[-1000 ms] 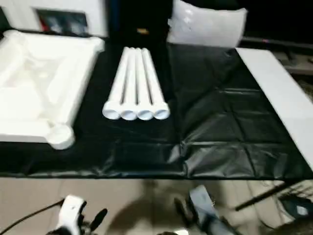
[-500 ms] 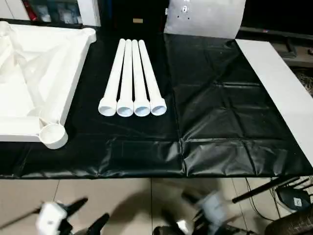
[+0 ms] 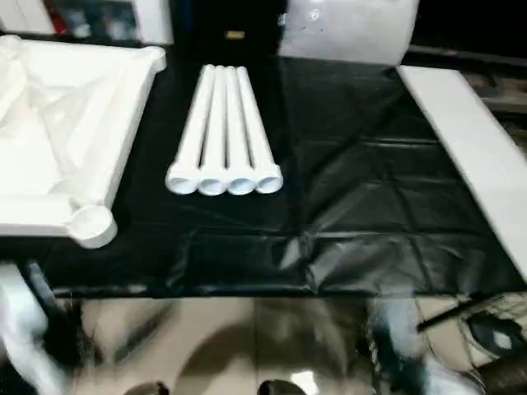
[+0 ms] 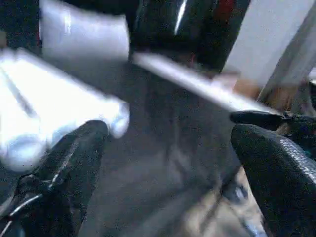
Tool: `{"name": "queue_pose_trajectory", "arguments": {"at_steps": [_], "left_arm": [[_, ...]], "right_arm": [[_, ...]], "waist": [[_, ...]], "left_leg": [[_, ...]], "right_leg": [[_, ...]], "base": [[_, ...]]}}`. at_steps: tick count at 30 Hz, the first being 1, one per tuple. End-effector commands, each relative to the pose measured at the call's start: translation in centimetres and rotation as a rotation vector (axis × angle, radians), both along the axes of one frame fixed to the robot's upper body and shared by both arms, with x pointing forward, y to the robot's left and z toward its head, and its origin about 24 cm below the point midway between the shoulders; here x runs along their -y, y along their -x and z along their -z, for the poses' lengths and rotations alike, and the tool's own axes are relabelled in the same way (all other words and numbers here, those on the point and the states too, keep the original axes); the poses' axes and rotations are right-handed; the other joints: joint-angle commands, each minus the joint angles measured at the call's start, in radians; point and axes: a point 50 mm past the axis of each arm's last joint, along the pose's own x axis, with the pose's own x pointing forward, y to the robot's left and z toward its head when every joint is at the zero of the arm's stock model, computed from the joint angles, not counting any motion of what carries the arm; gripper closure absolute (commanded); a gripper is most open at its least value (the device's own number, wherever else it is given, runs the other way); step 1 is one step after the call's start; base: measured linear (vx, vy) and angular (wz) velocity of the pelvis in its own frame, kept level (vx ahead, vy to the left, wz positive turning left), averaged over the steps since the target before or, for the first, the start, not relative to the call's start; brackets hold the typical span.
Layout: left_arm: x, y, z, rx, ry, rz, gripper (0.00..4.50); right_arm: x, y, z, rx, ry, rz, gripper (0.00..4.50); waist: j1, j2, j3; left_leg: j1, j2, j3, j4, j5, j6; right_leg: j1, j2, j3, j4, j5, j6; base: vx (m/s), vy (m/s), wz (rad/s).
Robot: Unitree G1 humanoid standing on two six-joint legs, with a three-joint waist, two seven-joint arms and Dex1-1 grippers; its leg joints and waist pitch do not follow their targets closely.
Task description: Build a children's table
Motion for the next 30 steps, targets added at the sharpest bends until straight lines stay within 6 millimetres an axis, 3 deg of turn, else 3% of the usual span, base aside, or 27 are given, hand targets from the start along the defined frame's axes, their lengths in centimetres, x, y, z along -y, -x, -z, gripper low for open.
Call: {"name": "queue_pose_trajectory", "arguments": {"at_steps": [1, 2, 3, 4, 6, 8, 9, 11, 12, 13, 14, 15, 17, 19, 20, 21, 23, 24, 25, 26, 27, 28, 29, 30], "left_arm": [[0.1, -0.3, -0.1, -0.025, 0.010, -0.015, 0.03], [0.2, -0.7, -0.3, -0.014, 0.009, -0.022, 0.03], [0.2, -2.2, 0.0, -0.027, -0.016, -0.077, 0.03], [0.2, -2.2, 0.0, -0.027, -0.016, -0.077, 0.03], [0.0, -3.4, 0.7, -0.069, -0.050, -0.141, 0.03], [-0.4, -5.5, 2.3, -0.105, -0.123, -0.266, 0.03], [-0.5, -5.9, 2.4, -0.110, -0.131, -0.289, 0.03], [-1.1, -7.3, 3.2, -0.128, -0.162, -0.424, 0.03], [-1.3, -7.6, 3.4, -0.130, -0.166, -0.466, 0.03], [-1.6, -7.8, 3.9, -0.139, -0.183, -0.506, 0.03], [-1.7, -8.0, 4.2, -0.150, -0.195, -0.528, 0.03], [-1.9, -8.0, 4.6, -0.165, -0.219, -0.545, 0.03], [-2.0, -8.1, 4.8, -0.175, -0.250, -0.577, 0.03], [-2.1, -8.4, 4.8, -0.180, -0.239, -0.607, 0.03], [-2.0, -8.6, 4.8, -0.179, -0.237, -0.616, 0.03], [-1.9, -8.7, 4.9, -0.179, -0.235, -0.620, 0.03], [-1.7, -8.8, 4.9, -0.176, -0.221, -0.619, 0.03], [-1.5, -8.8, 4.9, -0.175, -0.215, -0.619, 0.03], [-1.4, -8.9, 4.9, -0.174, -0.217, -0.618, 0.03], [-1.3, -8.9, 5.0, -0.173, -0.220, -0.619, 0.03], [-1.2, -9.0, 4.9, -0.172, -0.218, -0.619, 0.03], [-1.0, -9.0, 4.9, -0.171, -0.216, -0.621, 0.03], [-1.1, -9.0, 5.0, -0.176, -0.209, -0.630, 0.03], [-1.1, -9.0, 5.1, -0.178, -0.207, -0.636, 0.03]], "right_arm": [[0.0, -0.3, 0.2, -0.071, 0.039, 0.049, 0.00], [-0.3, -0.6, -0.1, -0.074, 0.031, 0.047, 0.00], [-1.0, -1.6, -0.5, -0.090, 0.015, 0.064, 0.00], [-1.0, -1.6, -0.5, -0.090, 0.015, 0.064, 0.00], [-1.5, -2.2, -0.7, -0.097, -0.009, 0.090, 0.00], [-1.7, -3.5, -0.7, -0.091, -0.048, 0.202, 0.00], [-1.9, -3.7, -0.7, -0.083, -0.042, 0.212, 0.00], [-2.7, -4.2, -0.7, -0.068, -0.043, 0.207, 0.00], [-3.0, -4.3, -0.7, -0.064, -0.054, 0.199, 0.00], [-3.2, -4.5, -0.6, -0.047, -0.065, 0.215, 0.00], [-3.4, -4.7, -0.7, -0.038, -0.068, 0.230, 0.00], [-3.4, -4.9, -0.2, -0.066, -0.065, 0.274, 0.00], [-3.6, -5.1, 1.1, -0.194, -0.120, 0.342, 0.00], [-3.8, -5.2, 1.1, -0.199, -0.149, 0.336, 0.00], [-3.9, -5.2, 1.1, -0.183, -0.145, 0.319, 0.00], [-4.0, -5.1, 1.1, -0.171, -0.137, 0.303, 0.00], [-3.9, -5.1, 1.6, -0.173, -0.108, 0.308, 0.00], [-3.9, -5.1, 1.9, -0.184, -0.110, 0.309, 0.00], [-4.0, -5.2, 2.0, -0.182, -0.102, 0.306, 0.00], [-4.1, -5.3, 2.0, -0.179, -0.098, 0.304, 0.00], [-4.1, -5.4, 2.2, -0.193, -0.103, 0.308, 0.00], [-4.2, -5.5, 2.3, -0.205, -0.105, 0.313, 0.00], [-4.3, -5.6, 2.4, -0.212, -0.096, 0.310, 0.00], [-4.3, -5.6, 2.4, -0.217, -0.095, 0.307, 0.00]], "waist": [[0.002, 0.011, -0.039], [0.003, 0.017, -0.046], [0.003, 0.018, -0.053], [0.002, 0.019, -0.054], [0.007, 0.014, -0.058], [0.004, 0.018, -0.064], [0.007, 0.020, -0.075], [0.007, 0.022, -0.078], [0.006, 0.023, -0.079], [0.007, 0.032, -0.089], [0.003, 0.025, -0.087], [0.005, 0.027, -0.097], [0.004, 0.033, -0.096], [0.007, 0.031, -0.099], [0.010, 0.032, -0.100], [0.016, 0.032, -0.100], [0.030, 0.025, -0.106], [0.035, 0.025, -0.107], [0.042, 0.014, -0.107], [0.045, 0.022, -0.108], [0.042, 0.023, -0.107], [0.036, 0.022, -0.109], [0.028, 0.023, -0.114], [0.021, 0.032, -0.119]], "left_leg": [[0.006, -0.018, 0.000, -0.054, -0.101, -0.025], [0.012, -0.021, 0.001, -0.052, -0.085, -0.026], [0.012, -0.022, 0.001, -0.051, -0.079, -0.037], [0.014, -0.021, 0.001, -0.051, -0.081, -0.041], [0.009, -0.023, 0.002, -0.044, -0.094, -0.046], [0.010, -0.022, 0.004, -0.042, -0.110, -0.048], [0.007, -0.024, -0.001, -0.039, -0.112, -0.053], [0.007, -0.022, -0.002, -0.039, -0.121, -0.061], [0.006, -0.022, -0.002, -0.039, -0.133, -0.061], [0.006, -0.021, -0.005, -0.036, -0.128, -0.063], [0.000, -0.023, -0.006, -0.037, -0.123, -0.060], [0.005, -0.023, -0.006, -0.033, -0.111, -0.059], [0.006, -0.025, -0.006, -0.034, -0.105, -0.061], [0.004, -0.025, -0.003, -0.033, -0.139, -0.052], [0.002, -0.026, -0.001, -0.031, -0.149, -0.041], [-0.001, -0.030, 0.006, -0.026, -0.171, -0.008], [-0.025, -0.041, 0.007, -0.007, -0.161, 0.078], [-0.029, -0.043, 0.005, 0.002, -0.159, 0.101], [-0.045, -0.044, -0.014, 0.026, -0.151, 0.145], [-0.052, -0.035, -0.030, 0.028, -0.123, 0.166], [-0.044, -0.043, -0.026, 0.021, -0.125, 0.186], [-0.035, -0.044, -0.021, 0.015, -0.125, 0.202], [-0.022, -0.049, -0.010, 0.004, -0.120, 0.237], [-0.003, -0.051, -0.005, -0.007, -0.103, 0.283]], "right_leg": [[0.030, -0.015, 0.029, -0.059, 0.023, -0.036], [0.031, -0.011, 0.030, -0.055, 0.085, -0.037], [0.034, -0.009, 0.028, -0.053, 0.109, -0.043], [0.031, -0.008, 0.027, -0.052, 0.107, -0.048], [0.036, -0.012, 0.031, -0.051, 0.077, -0.049], [0.030, -0.015, 0.032, -0.053, 0.023, -0.049], [0.039, -0.018, 0.032, -0.051, -0.004, -0.048], [0.038, -0.018, 0.032, -0.051, -0.014, -0.052], [0.037, -0.018, 0.032, -0.052, -0.022, -0.057], [0.042, -0.021, 0.031, -0.048, -0.015, -0.064], [0.043, -0.021, 0.031, -0.050, -0.009, -0.069], [0.045, -0.020, 0.032, -0.046, 0.005, -0.073], [0.039, -0.017, 0.031, -0.046, 0.019, -0.084], [0.040, -0.023, 0.036, -0.050, -0.013, -0.086], [0.039, -0.027, 0.039, -0.054, -0.029, -0.087], [0.039, -0.037, 0.049, -0.064, -0.080, -0.089], [0.057, -0.074, 0.078, -0.086, -0.183, -0.082], [0.058, -0.089, 0.090, -0.095, -0.212, -0.078], [0.072, -0.128, 0.118, -0.112, -0.276, -0.076], [0.071, -0.140, 0.122, -0.116, -0.298, -0.104], [0.056, -0.116, 0.105, -0.112, -0.301, -0.124], [0.049, -0.104, 0.095, -0.107, -0.295, -0.131], [0.038, -0.079, 0.076, -0.101, -0.270, -0.135], [0.025, -0.061, 0.062, -0.091, -0.212, -0.134]], "base": [[0.000, 0.000, 0.00], [0.000, 0.000, 0.00], [0.000, 0.000, 0.00], [0.000, 0.000, 0.00], [0.000, 0.000, 0.00], [0.000, 0.000, 0.00], [0.000, 0.000, 0.00], [0.000, 0.000, 0.00], [0.000, 0.000, 0.00], [0.000, 0.000, 0.00], [0.000, 0.000, 0.00], [0.000, 0.000, 0.00], [0.000, 0.000, 0.00], [0.000, 0.000, 0.00], [0.000, 0.000, 0.00], [0.000, 0.000, 0.00], [0.000, 0.000, 0.00], [0.000, 0.000, 0.00], [-0.028, 0.092, -0.01], [-0.028, 0.092, -0.01], [-0.033, 0.137, 0.01], [-0.039, 0.157, 0.07], [-0.039, 0.157, 0.07], [-0.036, 0.164, 0.10]]}}
